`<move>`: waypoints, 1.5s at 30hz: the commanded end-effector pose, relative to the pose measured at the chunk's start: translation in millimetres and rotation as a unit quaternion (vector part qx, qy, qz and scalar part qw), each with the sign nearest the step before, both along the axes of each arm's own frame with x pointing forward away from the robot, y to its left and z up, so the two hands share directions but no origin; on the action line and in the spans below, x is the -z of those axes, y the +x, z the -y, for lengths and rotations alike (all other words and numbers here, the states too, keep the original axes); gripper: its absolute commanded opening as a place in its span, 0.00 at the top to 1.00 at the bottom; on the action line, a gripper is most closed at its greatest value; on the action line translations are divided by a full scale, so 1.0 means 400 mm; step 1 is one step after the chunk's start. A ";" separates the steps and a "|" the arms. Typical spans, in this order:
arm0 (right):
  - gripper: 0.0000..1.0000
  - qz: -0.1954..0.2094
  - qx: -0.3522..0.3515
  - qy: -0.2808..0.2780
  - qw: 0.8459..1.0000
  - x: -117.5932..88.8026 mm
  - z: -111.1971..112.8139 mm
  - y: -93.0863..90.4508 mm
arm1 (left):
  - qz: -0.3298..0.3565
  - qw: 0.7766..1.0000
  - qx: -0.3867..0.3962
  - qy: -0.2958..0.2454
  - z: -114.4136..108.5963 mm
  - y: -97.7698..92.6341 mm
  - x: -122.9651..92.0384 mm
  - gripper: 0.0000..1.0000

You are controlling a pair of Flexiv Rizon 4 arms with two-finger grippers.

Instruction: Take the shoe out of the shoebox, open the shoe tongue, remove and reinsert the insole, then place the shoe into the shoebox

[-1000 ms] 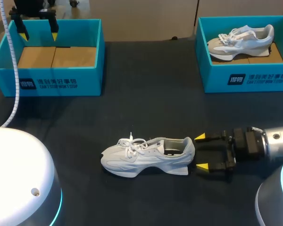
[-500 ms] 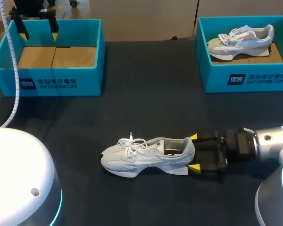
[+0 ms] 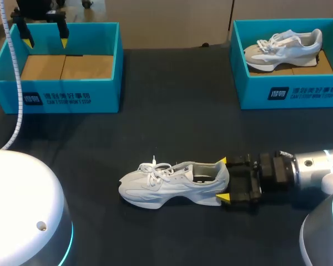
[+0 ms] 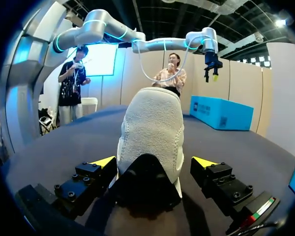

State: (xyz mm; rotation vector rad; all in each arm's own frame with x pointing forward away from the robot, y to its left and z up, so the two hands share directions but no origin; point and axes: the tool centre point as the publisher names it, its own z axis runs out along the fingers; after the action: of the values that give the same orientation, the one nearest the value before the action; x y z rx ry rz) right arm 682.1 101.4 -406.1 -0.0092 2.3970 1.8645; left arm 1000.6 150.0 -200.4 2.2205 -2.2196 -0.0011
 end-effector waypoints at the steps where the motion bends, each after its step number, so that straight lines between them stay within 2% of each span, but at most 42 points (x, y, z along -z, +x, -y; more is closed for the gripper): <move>1: 0.00 0.000 -0.001 -0.001 1.000 0.008 -0.022 0.004 | 0.000 1.000 0.000 0.000 0.000 0.000 0.000 0.00; 23: 0.00 -0.011 -0.019 0.006 1.000 0.035 -0.079 0.014 | 0.000 1.000 0.000 0.000 0.000 0.000 0.000 0.00; 34: 0.00 -0.016 -0.023 0.010 1.000 0.041 -0.089 0.014 | 0.000 1.000 0.000 0.000 0.000 0.000 0.000 0.00; 35: 0.05 -0.016 -0.023 0.011 1.000 0.041 -0.089 0.014 | 0.000 1.000 0.000 0.000 0.000 0.000 0.000 0.00; 36: 0.21 -0.016 -0.023 0.011 1.000 0.040 -0.090 0.014 | 0.000 1.000 0.000 0.000 0.000 0.000 0.000 0.00; 37: 0.57 -0.017 -0.023 0.011 1.000 0.040 -0.092 0.013 | 0.000 1.000 0.000 0.000 0.000 0.000 0.000 0.00; 39: 1.00 -0.018 -0.023 0.011 1.000 0.040 -0.094 0.012 | 0.000 1.000 0.000 0.000 0.000 0.000 0.000 0.00; 45: 1.00 -0.020 -0.017 0.015 1.000 0.042 -0.094 0.002 | 0.000 1.000 0.000 0.000 0.000 0.000 0.000 0.00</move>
State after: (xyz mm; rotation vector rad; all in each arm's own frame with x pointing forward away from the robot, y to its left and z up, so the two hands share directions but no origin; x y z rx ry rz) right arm 684.6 135.1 -419.8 -0.0205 2.4133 1.9393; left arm 1000.6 150.0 -200.4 2.2204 -2.2196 -0.0011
